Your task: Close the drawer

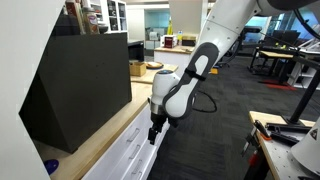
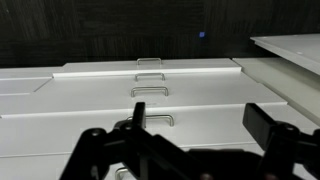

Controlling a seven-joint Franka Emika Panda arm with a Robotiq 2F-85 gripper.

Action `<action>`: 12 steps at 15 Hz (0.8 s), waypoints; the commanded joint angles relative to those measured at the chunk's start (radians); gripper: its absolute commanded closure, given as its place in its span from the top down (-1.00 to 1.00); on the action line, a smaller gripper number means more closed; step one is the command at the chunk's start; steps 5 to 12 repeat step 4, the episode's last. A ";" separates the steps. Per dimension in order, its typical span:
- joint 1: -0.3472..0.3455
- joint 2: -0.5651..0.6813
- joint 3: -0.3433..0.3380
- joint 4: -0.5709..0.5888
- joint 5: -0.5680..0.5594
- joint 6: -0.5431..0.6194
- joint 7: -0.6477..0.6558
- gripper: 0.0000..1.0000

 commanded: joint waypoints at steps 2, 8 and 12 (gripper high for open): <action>0.009 -0.053 -0.006 -0.036 0.025 -0.065 0.014 1.00; 0.010 -0.088 -0.006 -0.065 0.036 -0.089 0.018 1.00; 0.010 -0.088 -0.006 -0.065 0.036 -0.089 0.018 1.00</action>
